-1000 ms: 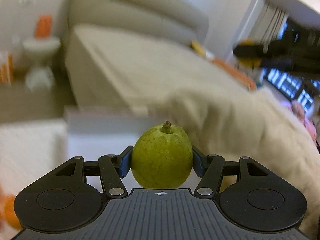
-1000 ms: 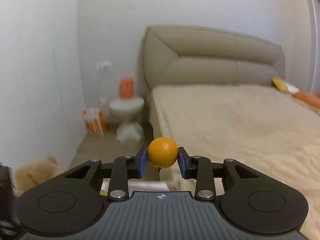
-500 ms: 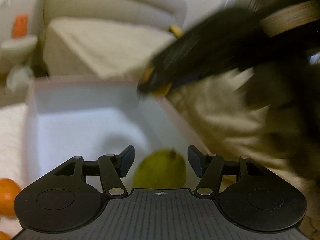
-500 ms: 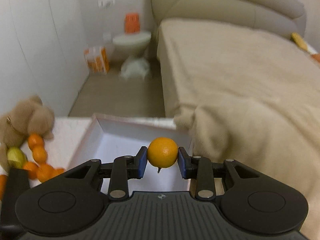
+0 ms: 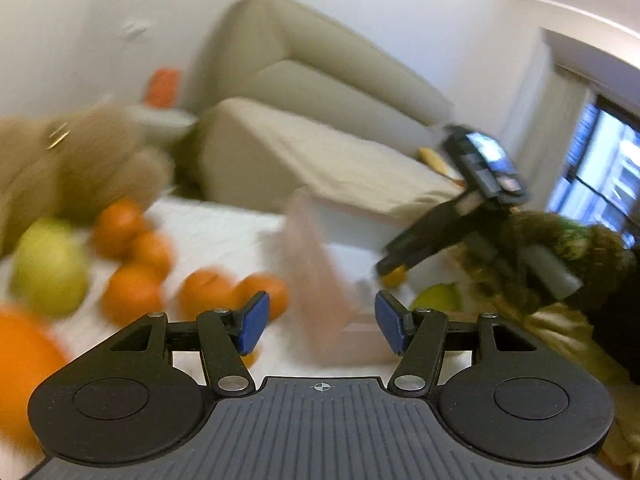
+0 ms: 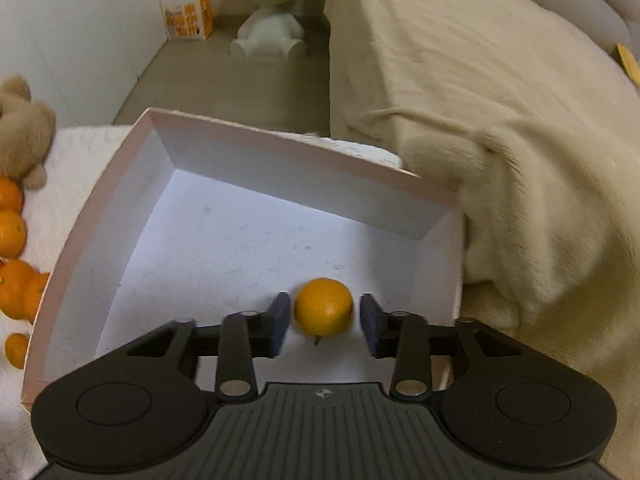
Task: Organize fruits
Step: 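Lift both fruits and lower them into the pink box, then open both grippers to release the fruits and withdraw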
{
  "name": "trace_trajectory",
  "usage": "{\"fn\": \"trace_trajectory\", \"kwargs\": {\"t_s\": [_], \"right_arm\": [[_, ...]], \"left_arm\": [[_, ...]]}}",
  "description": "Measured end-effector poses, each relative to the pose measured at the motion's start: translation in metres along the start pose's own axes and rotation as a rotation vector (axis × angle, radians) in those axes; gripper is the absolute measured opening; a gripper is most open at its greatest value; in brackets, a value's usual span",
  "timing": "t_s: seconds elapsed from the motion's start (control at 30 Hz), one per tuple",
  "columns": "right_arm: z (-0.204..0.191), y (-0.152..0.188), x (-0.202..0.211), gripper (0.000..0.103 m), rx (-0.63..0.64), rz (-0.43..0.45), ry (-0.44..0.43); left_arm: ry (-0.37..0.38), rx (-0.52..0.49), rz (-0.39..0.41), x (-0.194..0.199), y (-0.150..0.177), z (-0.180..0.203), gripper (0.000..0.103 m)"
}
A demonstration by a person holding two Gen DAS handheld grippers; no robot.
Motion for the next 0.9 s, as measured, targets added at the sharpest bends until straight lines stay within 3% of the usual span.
{"fn": "trace_trajectory", "kwargs": {"t_s": [0.07,0.17,0.3,0.43,0.5,0.6,0.7,0.77,0.83,0.9], "right_arm": [[-0.014,-0.004,0.01,0.042,0.049,0.015,0.029],[-0.047,-0.008,0.046,0.042,0.142,0.11,0.042],[-0.108,-0.002,0.083,0.043,0.235,0.187,-0.137],[-0.161,-0.001,0.075,0.043,0.274,0.179,-0.228],[-0.176,-0.008,0.062,0.043,0.272,0.174,-0.245],[-0.189,-0.019,0.037,0.042,0.237,0.139,-0.29],[-0.194,-0.026,0.007,0.031,0.232,0.131,-0.267],[-0.195,-0.031,-0.007,0.03,0.207,0.127,-0.276],[-0.189,-0.025,-0.013,0.03,0.138,0.091,-0.332],[-0.187,-0.013,-0.002,0.03,0.119,0.121,-0.359]], "left_arm": [[-0.013,0.057,0.009,0.001,0.008,-0.009,0.064],[-0.07,0.104,0.004,0.0,0.008,-0.024,0.064],[-0.131,0.097,0.088,0.028,-0.005,-0.038,0.064],[-0.324,0.092,0.202,0.058,-0.019,-0.063,0.064],[-0.38,0.122,0.225,0.064,-0.023,-0.08,0.064],[-0.391,0.195,0.2,0.06,-0.021,-0.103,0.064],[-0.387,0.199,0.191,0.058,-0.02,-0.107,0.064],[-0.364,0.199,0.195,0.053,-0.02,-0.104,0.064],[-0.35,0.189,0.206,0.054,-0.02,-0.1,0.064],[-0.335,0.179,0.214,0.056,-0.019,-0.095,0.064]]}}
Point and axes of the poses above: each gripper's, at about its wrist camera, not at the fingertips, and x roughly against the way its jaws point, z to its right, y to its underside, the point moved 6 cm from there along -x, roughly the way its jaws point, and after that the axes turned 7 degrees about -y, right-handed, at the moved point
